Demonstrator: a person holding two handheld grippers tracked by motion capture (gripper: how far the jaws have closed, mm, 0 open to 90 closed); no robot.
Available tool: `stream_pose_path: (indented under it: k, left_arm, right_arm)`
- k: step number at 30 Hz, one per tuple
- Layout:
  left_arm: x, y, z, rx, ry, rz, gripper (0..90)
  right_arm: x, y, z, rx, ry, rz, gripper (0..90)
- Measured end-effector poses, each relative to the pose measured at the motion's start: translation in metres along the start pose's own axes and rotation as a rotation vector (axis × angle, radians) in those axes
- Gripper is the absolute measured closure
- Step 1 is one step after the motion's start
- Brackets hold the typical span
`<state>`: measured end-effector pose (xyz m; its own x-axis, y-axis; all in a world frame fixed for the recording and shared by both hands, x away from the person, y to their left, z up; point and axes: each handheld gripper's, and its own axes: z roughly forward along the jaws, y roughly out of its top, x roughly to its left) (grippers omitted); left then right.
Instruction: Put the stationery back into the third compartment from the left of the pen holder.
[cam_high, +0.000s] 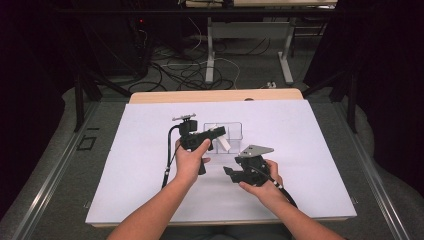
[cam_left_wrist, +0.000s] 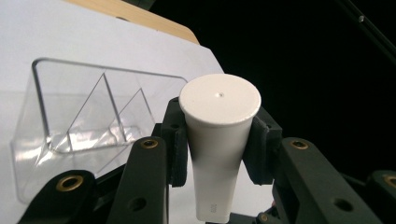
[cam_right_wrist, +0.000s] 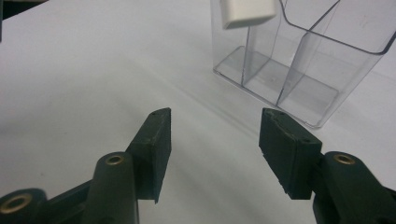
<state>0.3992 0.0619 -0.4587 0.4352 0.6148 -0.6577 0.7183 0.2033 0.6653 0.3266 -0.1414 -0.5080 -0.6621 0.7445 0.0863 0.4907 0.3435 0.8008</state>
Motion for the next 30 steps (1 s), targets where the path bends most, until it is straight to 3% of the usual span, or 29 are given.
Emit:
stream_pose_path:
  k: [4,8,13,17,18,20,22,30]
  left_arm:
    - [-0.005,0.007,0.005,-0.008,0.018,0.047,66.4]
    - [-0.011,0.012,0.010,-0.011,0.040,0.094,66.4]
    - [-0.016,0.015,0.016,-0.010,0.069,0.163,66.4]
    - [-0.021,0.015,0.022,-0.020,0.095,0.210,66.4]
    - [-0.023,0.015,0.025,-0.033,0.107,0.240,66.4]
    - [-0.024,0.015,0.026,-0.034,0.115,0.250,66.4]
    - [-0.025,0.015,0.029,-0.036,0.129,0.267,66.4]
    - [-0.029,0.011,0.041,-0.041,0.171,0.337,66.4]
  right_arm:
    - [-0.001,0.000,0.001,-0.005,-0.002,-0.011,39.9]
    - [-0.004,-0.001,0.004,0.001,-0.042,-0.040,39.1]
    - [-0.006,-0.002,0.006,0.014,-0.048,-0.029,39.0]
    - [-0.008,-0.003,0.007,0.088,-0.066,-0.022,39.5]
    - [-0.009,-0.003,0.008,0.096,-0.061,-0.003,39.4]
    - [-0.010,-0.003,0.008,0.107,-0.061,-0.015,39.1]
    - [-0.010,-0.004,0.010,0.102,-0.067,-0.013,35.1]
    - [-0.013,-0.006,0.014,0.116,-0.019,0.025,21.1]
